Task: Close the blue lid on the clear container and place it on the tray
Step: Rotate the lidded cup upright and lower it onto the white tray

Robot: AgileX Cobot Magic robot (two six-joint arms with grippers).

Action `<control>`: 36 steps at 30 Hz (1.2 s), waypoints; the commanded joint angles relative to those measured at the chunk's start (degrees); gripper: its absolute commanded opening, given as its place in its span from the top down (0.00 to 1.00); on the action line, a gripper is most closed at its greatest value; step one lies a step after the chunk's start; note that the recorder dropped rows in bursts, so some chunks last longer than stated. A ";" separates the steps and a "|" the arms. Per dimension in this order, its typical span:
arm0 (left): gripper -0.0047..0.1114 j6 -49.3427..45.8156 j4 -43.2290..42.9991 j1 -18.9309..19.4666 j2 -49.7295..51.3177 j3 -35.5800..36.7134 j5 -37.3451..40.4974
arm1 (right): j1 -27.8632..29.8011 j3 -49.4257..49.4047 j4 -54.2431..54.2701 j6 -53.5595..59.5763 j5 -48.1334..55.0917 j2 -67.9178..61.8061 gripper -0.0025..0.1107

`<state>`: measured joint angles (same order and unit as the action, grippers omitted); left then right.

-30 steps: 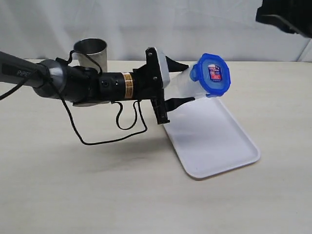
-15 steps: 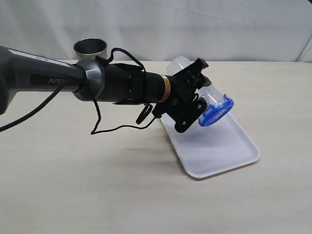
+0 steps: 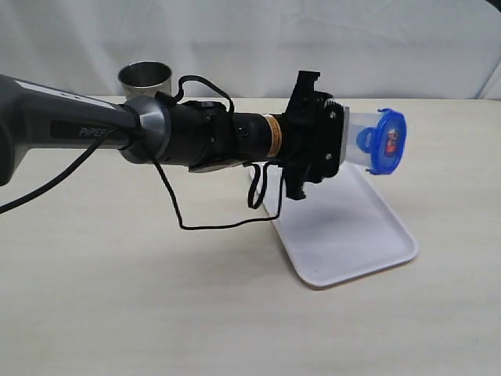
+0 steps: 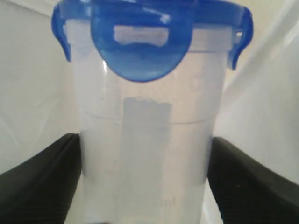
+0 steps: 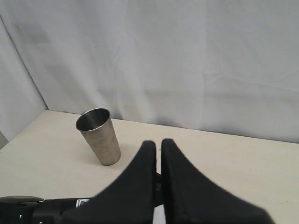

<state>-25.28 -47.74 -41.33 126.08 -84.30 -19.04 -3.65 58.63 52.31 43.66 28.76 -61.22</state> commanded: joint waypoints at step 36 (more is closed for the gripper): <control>0.96 65.48 -14.18 8.62 14.68 -0.41 -46.85 | -0.25 -4.05 -11.29 -9.84 4.21 -5.69 0.94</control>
<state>40.44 -61.87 -32.86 140.78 -84.38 -64.72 -3.65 54.68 41.31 33.31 30.73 -64.92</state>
